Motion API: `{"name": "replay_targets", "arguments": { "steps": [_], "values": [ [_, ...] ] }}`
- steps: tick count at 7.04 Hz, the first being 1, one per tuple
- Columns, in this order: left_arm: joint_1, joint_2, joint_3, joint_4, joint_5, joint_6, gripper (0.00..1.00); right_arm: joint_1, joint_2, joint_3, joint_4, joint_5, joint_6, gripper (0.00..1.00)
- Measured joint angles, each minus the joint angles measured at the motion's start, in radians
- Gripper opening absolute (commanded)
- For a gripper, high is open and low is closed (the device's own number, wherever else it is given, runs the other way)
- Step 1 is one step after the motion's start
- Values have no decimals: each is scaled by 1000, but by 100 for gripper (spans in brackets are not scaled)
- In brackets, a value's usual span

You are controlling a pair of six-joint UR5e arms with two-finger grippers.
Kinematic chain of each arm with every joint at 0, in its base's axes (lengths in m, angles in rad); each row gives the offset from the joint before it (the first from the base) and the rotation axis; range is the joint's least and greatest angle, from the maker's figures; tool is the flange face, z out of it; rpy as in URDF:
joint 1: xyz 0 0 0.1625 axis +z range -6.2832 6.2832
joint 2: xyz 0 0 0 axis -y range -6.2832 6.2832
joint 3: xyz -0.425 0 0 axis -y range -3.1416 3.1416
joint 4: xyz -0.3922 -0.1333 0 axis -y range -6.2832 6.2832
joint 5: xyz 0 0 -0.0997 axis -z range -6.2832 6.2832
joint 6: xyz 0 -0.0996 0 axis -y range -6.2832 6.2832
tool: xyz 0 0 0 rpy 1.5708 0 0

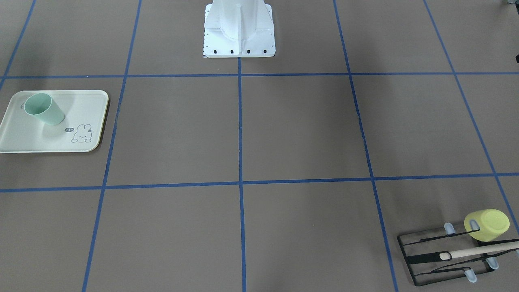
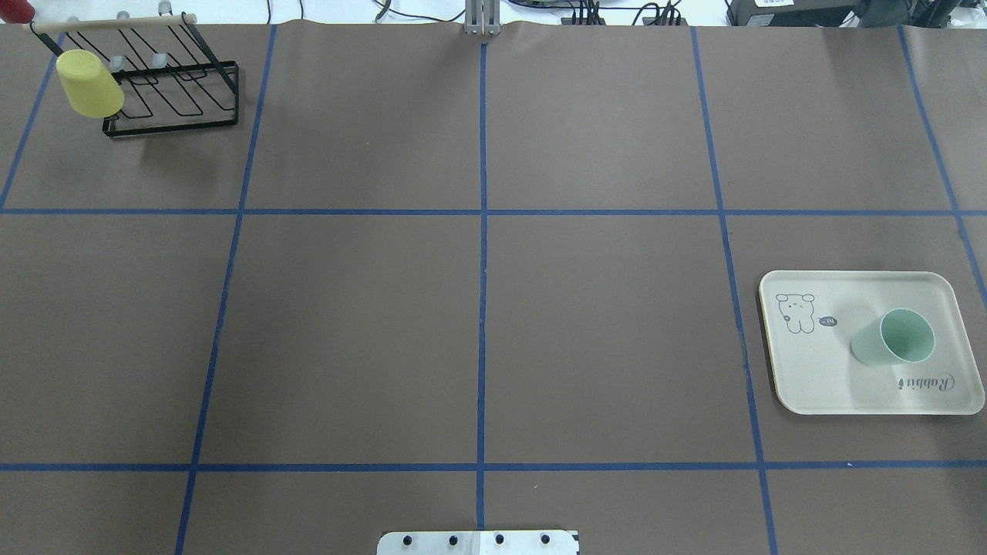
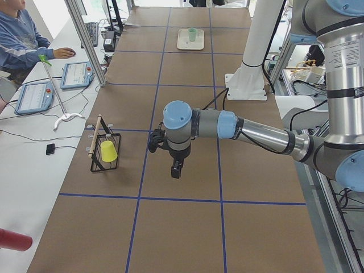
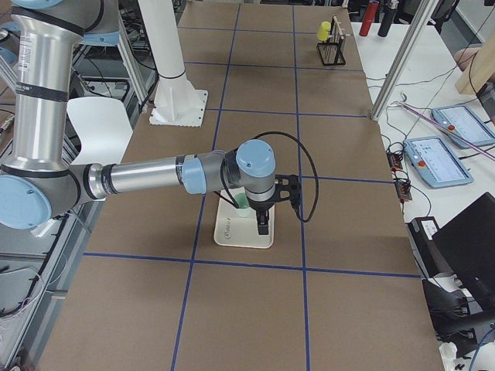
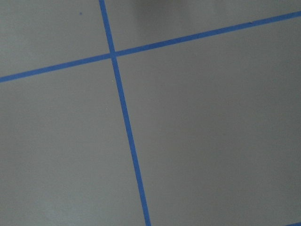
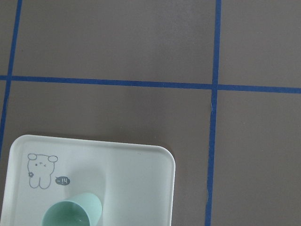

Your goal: Left arm grabs green cup and hands to right arm on tray

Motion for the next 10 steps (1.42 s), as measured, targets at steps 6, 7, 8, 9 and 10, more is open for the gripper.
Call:
{"name": "replay_targets", "arguments": {
  "steps": [6,7,8,9,10],
  "values": [
    [2,65,38,-100,-24,-4,100,-48,21,-25,-3,-104,1,100],
    [3,63,43,-102,-27,-4,100,-60,22,-34,-3,-106,4,100],
    [3,61,45,-104,-30,-5,100,-79,24,-48,-2,-107,6,100],
    [3,59,49,-112,-32,-5,100,-96,30,-69,2,-108,7,100],
    [3,59,57,-124,-33,-4,100,-105,35,-86,6,-107,7,100]
  ]
}}
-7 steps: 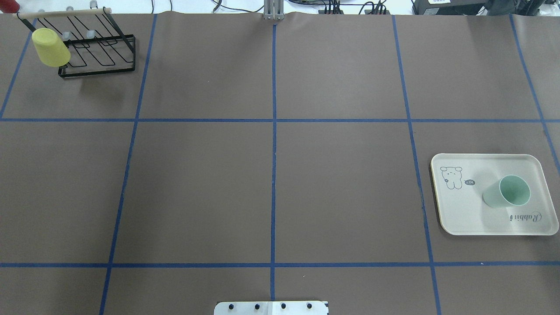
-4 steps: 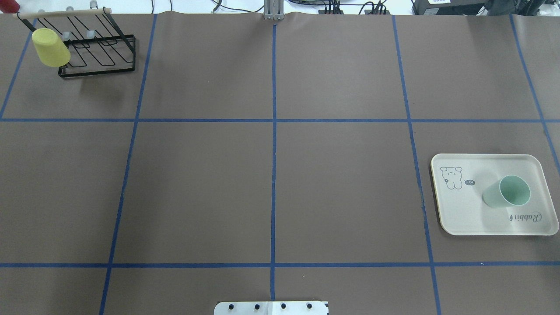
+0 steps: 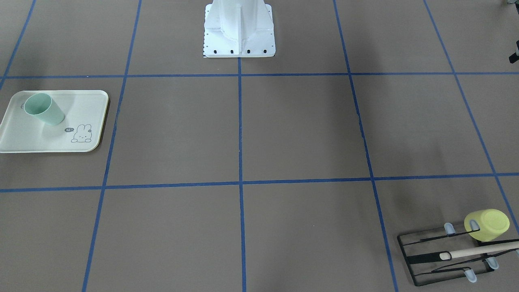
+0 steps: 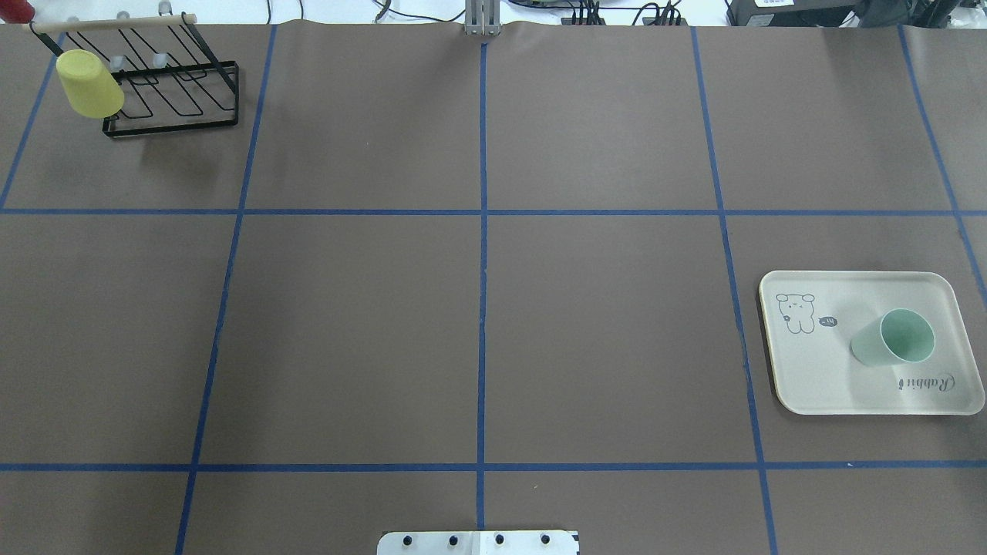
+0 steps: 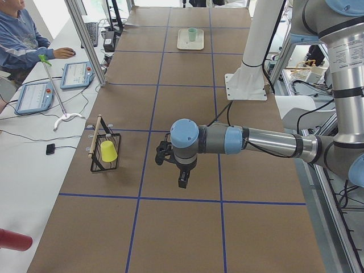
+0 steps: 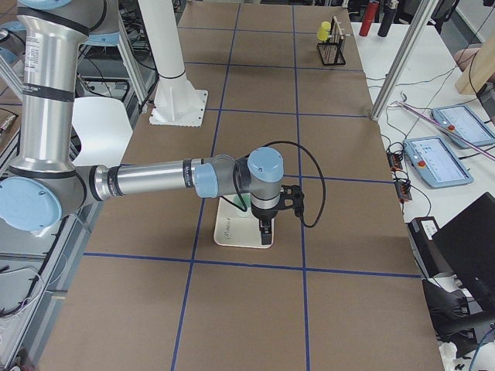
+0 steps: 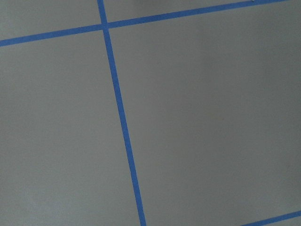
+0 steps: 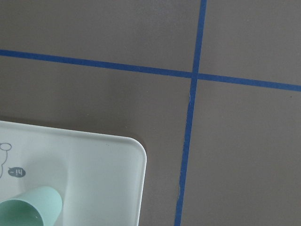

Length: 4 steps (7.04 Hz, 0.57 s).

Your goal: Left arm grabs green cup and hands to right arm on tray

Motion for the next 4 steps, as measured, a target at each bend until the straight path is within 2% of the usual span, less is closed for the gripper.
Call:
{"name": "replay_targets", "arguments": {
  "steps": [4],
  "values": [
    [0,-1,20,-43,8,0,100,-12,12,-27,6,2,-2,100]
  ]
}}
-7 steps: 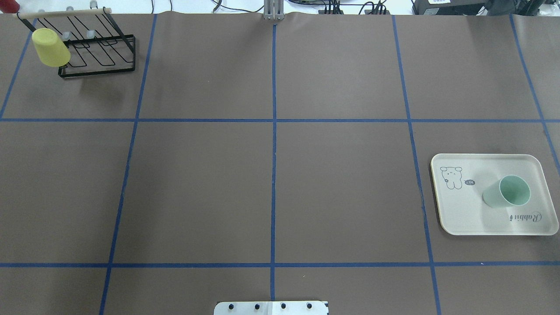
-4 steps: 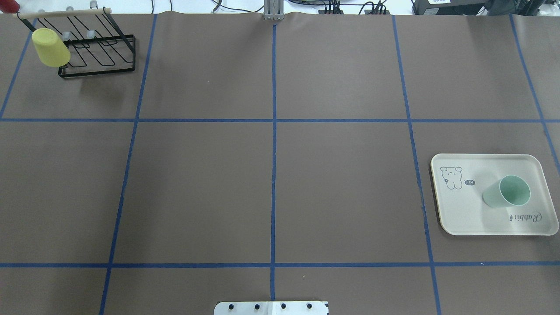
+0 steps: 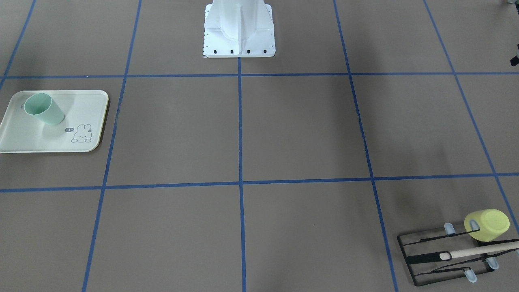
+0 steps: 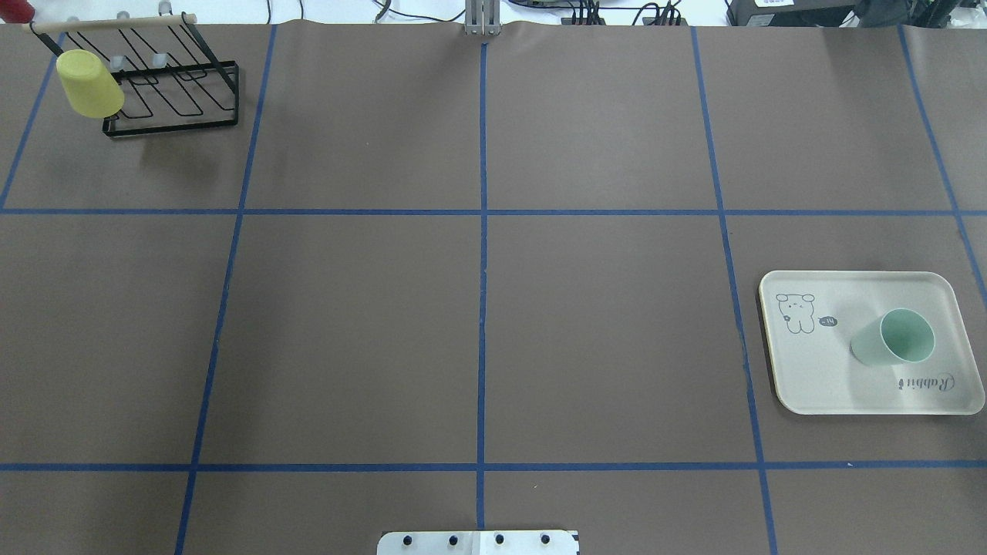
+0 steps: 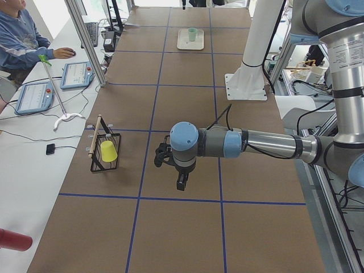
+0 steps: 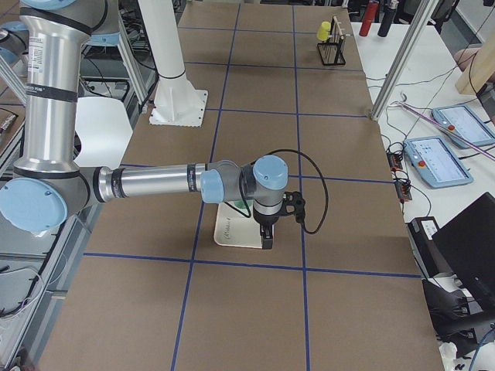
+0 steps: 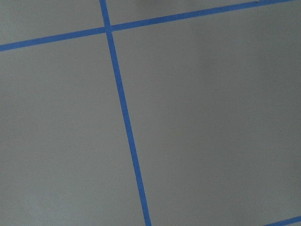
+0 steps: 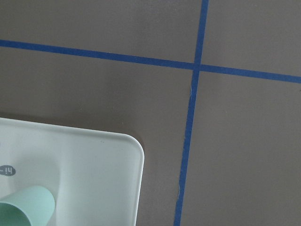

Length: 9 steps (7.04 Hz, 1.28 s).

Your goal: Left arm grabs green cup and hands to right arm on tray

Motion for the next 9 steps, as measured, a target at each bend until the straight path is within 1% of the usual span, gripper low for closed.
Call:
{"name": "replay_targets", "arguments": {
  "steps": [7,9],
  "values": [
    [0,0,-5,-6,1,-1,100,-1,2,1,2,29,-1,100],
    [0,0,-9,-6,1,-2,100,-1,2,0,21,29,1,100]
  ]
}}
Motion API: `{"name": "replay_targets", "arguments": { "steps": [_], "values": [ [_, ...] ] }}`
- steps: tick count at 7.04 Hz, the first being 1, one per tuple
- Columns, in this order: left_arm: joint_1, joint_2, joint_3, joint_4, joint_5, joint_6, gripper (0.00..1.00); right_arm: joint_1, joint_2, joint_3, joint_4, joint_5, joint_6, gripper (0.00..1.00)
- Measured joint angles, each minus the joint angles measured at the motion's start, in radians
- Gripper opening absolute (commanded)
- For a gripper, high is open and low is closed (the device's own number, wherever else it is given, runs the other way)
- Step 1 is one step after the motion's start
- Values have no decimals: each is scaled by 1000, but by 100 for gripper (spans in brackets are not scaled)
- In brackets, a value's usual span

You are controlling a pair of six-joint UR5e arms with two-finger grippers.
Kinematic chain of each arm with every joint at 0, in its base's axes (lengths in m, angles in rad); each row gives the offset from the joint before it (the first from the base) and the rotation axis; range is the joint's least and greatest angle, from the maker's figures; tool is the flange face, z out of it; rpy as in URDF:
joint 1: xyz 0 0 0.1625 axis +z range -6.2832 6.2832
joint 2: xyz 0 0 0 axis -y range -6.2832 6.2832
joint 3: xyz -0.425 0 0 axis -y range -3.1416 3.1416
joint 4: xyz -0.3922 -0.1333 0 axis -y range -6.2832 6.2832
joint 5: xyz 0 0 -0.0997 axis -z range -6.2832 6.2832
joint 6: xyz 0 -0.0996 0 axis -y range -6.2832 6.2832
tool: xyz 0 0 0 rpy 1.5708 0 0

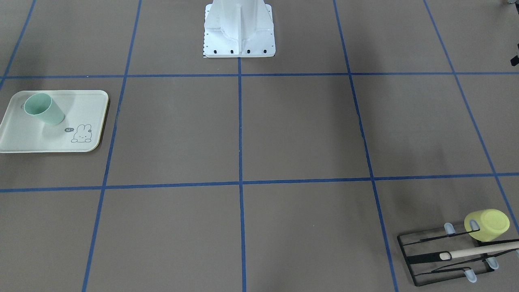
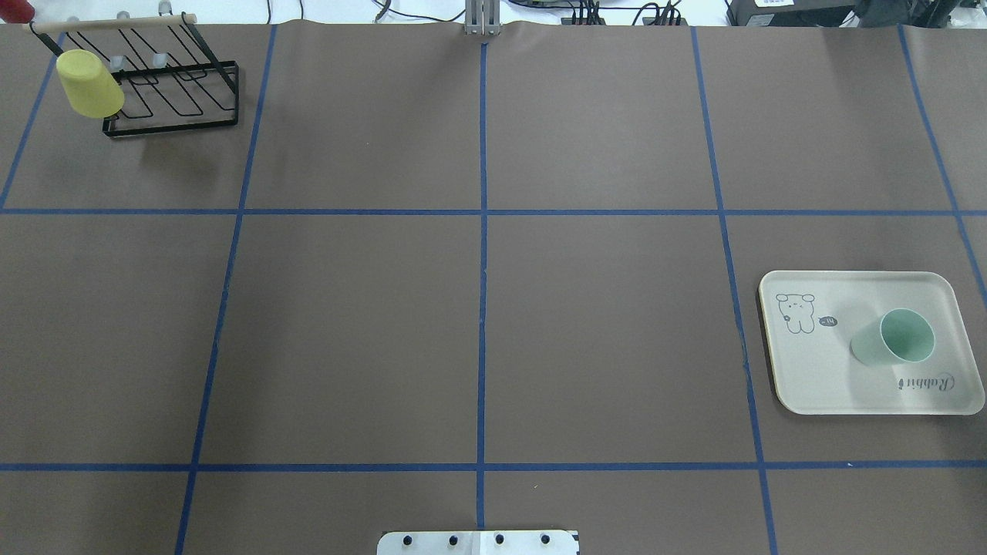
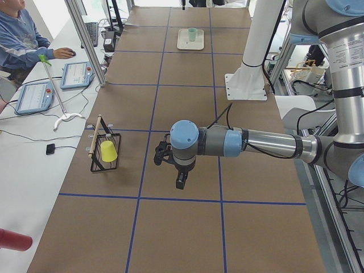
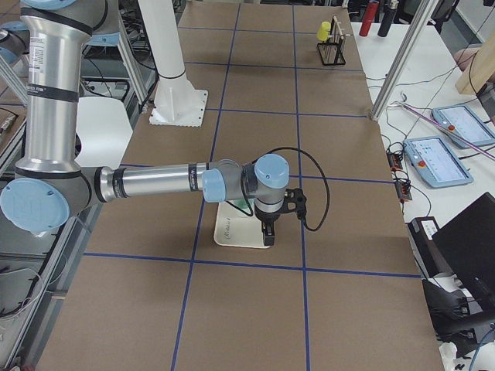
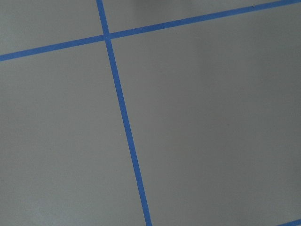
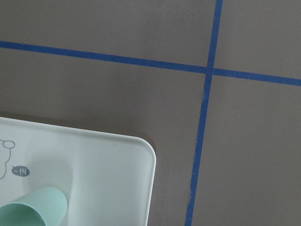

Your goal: Left arm grabs green cup and hands to right arm on tray

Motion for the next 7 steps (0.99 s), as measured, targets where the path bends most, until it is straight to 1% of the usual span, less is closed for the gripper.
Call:
{"name": "replay_targets", "arguments": {
  "steps": [7],
  "values": [
    [0,0,-4,0,-2,0,100,0,8,2,18,0,0,100]
  ]
}}
